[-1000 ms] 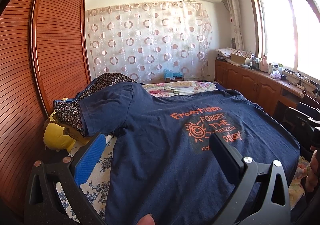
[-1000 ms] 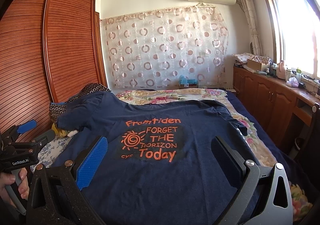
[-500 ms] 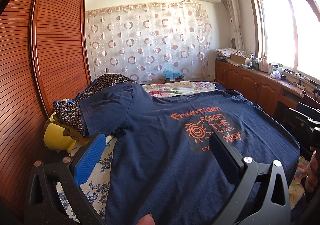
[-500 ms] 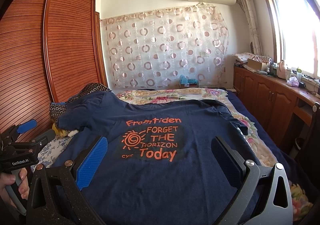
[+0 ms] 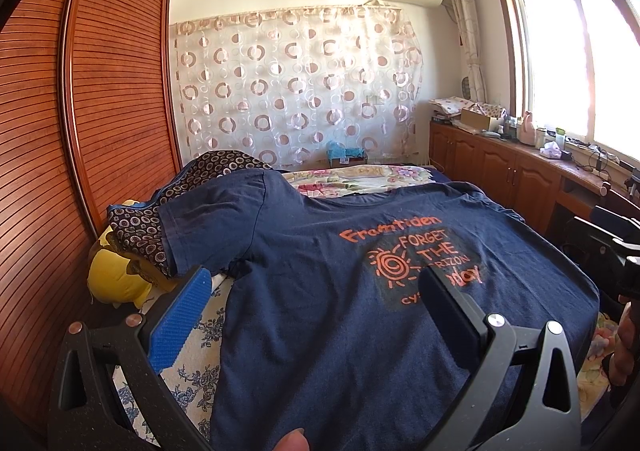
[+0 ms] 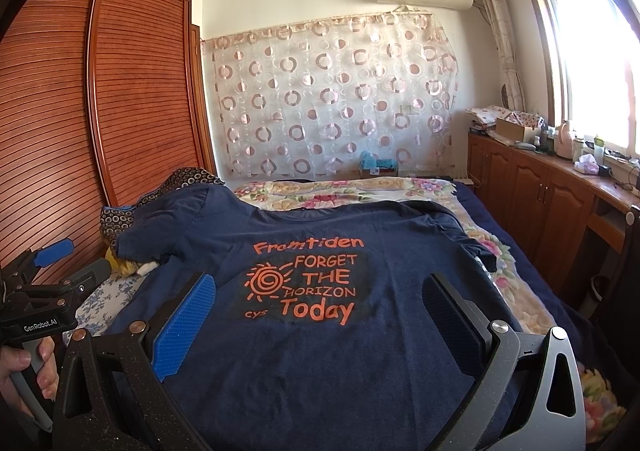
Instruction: Fold small clothes
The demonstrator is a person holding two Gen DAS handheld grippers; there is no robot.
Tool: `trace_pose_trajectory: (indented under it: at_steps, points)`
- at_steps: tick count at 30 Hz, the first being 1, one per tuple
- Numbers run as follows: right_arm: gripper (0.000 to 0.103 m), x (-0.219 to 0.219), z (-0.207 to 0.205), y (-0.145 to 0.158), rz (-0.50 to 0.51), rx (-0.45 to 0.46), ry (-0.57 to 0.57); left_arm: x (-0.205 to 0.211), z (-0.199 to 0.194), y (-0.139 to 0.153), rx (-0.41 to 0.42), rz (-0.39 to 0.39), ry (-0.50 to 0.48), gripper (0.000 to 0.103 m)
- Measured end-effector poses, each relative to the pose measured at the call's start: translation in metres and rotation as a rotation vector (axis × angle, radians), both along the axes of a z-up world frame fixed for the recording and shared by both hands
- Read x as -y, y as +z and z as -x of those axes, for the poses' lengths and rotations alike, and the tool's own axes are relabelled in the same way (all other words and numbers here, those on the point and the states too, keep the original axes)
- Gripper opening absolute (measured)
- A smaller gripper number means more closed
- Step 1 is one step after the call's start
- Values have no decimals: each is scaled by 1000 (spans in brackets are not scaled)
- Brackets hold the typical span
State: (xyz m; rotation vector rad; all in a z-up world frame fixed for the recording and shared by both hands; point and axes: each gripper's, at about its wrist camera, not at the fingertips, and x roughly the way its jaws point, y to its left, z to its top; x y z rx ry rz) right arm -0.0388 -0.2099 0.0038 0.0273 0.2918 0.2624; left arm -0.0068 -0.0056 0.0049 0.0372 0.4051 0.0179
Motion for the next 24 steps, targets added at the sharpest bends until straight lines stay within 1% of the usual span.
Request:
trace_pose_trajectory:
  at_steps: [17, 24]
  points:
    - [103, -2, 0, 0, -4, 3, 7, 2, 1, 2, 5, -3, -2, 103]
    - [103, -6, -11, -8, -5, -20, 37, -4, -7, -7, -37, 1, 4, 103]
